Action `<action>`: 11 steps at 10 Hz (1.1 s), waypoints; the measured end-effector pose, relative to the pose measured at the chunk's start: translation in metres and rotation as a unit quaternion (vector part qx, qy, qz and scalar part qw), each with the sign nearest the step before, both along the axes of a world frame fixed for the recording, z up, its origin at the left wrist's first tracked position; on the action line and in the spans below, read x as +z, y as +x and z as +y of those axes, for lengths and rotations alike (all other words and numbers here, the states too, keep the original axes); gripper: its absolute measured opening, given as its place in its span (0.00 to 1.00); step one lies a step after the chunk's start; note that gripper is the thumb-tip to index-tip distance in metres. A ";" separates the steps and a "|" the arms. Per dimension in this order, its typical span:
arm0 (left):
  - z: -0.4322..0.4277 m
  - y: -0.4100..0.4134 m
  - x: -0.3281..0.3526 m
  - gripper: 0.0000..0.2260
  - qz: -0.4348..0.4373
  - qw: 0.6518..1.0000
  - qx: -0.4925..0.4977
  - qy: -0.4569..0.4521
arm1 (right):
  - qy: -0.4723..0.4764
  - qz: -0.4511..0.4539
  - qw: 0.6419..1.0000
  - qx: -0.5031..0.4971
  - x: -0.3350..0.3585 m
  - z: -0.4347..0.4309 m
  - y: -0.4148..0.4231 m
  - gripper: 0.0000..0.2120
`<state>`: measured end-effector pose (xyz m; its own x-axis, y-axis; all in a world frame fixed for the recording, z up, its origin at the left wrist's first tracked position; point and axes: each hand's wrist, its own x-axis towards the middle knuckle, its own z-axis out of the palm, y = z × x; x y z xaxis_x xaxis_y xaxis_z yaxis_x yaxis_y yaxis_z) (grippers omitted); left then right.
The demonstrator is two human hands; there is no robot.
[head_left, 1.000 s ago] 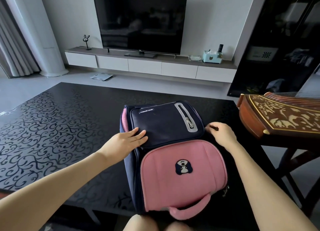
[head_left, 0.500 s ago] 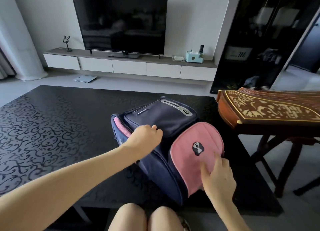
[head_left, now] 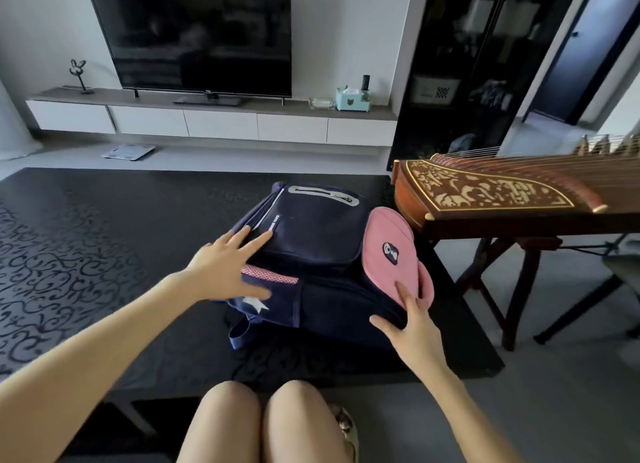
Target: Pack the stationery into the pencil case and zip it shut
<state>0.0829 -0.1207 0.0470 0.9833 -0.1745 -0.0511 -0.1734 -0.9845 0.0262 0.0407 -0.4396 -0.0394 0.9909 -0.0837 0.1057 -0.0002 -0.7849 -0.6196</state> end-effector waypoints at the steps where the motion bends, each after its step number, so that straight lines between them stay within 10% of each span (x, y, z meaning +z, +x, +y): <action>1: 0.022 -0.007 -0.020 0.50 -0.042 0.999 -0.013 0.000 | -0.008 -0.081 0.997 -0.014 0.013 0.011 0.016 0.28; 4: -0.010 0.018 -0.047 0.43 -0.156 0.965 0.132 -0.166 | -0.175 -0.279 0.944 0.021 0.109 0.020 0.110 0.18; 11: -0.086 0.162 -0.032 0.40 -0.040 0.973 0.089 -0.211 | -0.255 -0.121 0.957 -0.070 0.122 -0.062 0.224 0.28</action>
